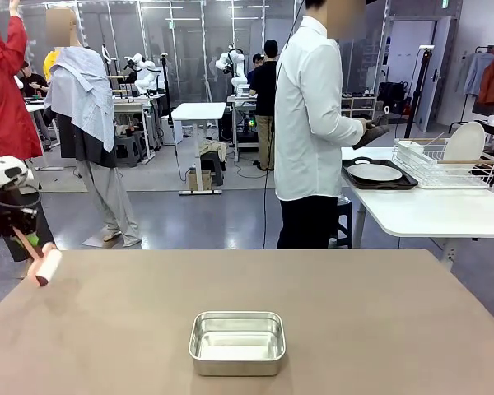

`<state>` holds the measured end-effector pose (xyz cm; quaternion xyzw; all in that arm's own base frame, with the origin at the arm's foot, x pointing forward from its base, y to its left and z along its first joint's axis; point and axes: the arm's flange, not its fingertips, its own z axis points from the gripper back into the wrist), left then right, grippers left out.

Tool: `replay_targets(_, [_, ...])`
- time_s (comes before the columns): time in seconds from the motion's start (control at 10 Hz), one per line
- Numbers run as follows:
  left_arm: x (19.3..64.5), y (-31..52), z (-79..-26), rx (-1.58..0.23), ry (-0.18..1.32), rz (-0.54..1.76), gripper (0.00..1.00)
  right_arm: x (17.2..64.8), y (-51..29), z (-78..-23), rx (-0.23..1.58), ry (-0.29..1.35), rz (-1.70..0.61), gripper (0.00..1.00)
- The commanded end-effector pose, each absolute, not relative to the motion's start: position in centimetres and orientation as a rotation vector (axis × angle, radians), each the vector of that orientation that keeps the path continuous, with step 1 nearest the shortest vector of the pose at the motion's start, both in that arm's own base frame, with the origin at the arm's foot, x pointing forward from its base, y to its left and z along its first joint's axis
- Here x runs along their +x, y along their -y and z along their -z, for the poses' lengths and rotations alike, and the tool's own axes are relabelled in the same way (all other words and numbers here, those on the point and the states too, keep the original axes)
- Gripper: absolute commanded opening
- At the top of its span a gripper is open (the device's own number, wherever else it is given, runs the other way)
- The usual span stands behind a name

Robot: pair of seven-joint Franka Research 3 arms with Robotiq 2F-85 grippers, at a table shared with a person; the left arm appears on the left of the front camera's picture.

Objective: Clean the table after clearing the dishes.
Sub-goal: When the right (or left) Handle tray is removed, use the right hand (or left hand) to clean the right (or left) side of the table with the Lint Roller, then place the Lint Roller back on top of the Airtight Container.

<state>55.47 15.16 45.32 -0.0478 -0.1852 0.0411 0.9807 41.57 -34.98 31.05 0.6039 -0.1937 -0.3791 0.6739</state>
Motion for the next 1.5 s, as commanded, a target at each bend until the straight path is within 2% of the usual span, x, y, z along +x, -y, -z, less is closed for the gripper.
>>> replay_targets(0.0, [52.7,-13.4,-49.5,-0.03,0.498,-0.078,0.2,41.4,34.6,-31.3,1.343,0.438,0.857,1.0])
replay_targets(0.2, [51.9,-13.4,-51.7,-0.01,0.516,-0.088,0.2,41.4,34.6,-31.3,1.343,0.438,0.857,1.0])
replay_targets(0.3, [53.9,-14.0,-51.0,-0.051,0.487,-0.054,0.2,41.4,34.6,-31.3,1.343,0.438,0.857,1.0])
replay_targets(1.3, [53.9,-13.7,-50.6,-0.042,0.473,-0.052,0.2,41.4,34.6,-31.3,1.343,0.438,0.857,1.0])
replay_targets(1.4, [55.1,-12.0,-52.5,-0.063,0.556,0.127,0.2,41.4,34.6,-31.3,1.343,0.438,0.857,1.0])
